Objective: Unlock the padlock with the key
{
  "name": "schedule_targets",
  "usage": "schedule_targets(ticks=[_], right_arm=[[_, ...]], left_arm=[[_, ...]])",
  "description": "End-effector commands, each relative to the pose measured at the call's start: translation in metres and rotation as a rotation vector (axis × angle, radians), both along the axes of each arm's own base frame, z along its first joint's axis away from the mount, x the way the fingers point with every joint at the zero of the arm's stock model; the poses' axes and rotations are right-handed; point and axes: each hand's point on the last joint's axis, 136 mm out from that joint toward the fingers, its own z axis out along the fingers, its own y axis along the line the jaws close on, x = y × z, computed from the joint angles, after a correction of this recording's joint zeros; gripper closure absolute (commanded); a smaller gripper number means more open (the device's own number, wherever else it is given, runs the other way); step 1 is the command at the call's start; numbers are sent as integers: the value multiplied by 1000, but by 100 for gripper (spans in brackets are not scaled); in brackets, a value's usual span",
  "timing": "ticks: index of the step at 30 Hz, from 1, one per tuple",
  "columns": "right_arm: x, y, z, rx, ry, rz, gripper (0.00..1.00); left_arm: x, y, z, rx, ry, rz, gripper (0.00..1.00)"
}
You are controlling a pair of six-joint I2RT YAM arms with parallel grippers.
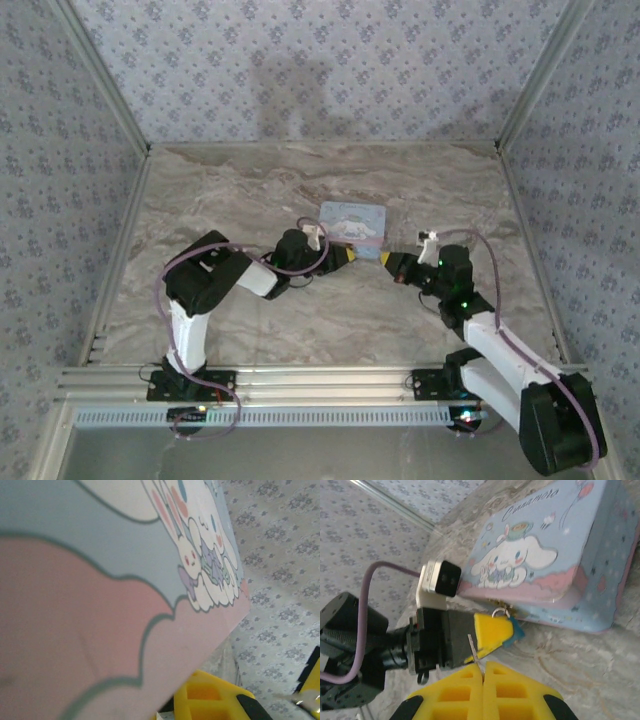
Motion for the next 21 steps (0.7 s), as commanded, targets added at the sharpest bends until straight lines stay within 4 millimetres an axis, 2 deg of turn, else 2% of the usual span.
schedule_targets(ticks=[1,6,15,21], right_arm=[[-5,7,20,110,-56,12,100],[-7,12,5,118,-36,-17,100],[4,32,-10,119,6,-61,100],[14,35,-16,127,31,-86,100]], left_arm=[[4,-9,54,-108,-59,-30,100],[6,-9,67,-151,-55,-25,100],[9,-8,85,-197,-62,-17,100],[7,-8,87,-217,-62,-22,100]])
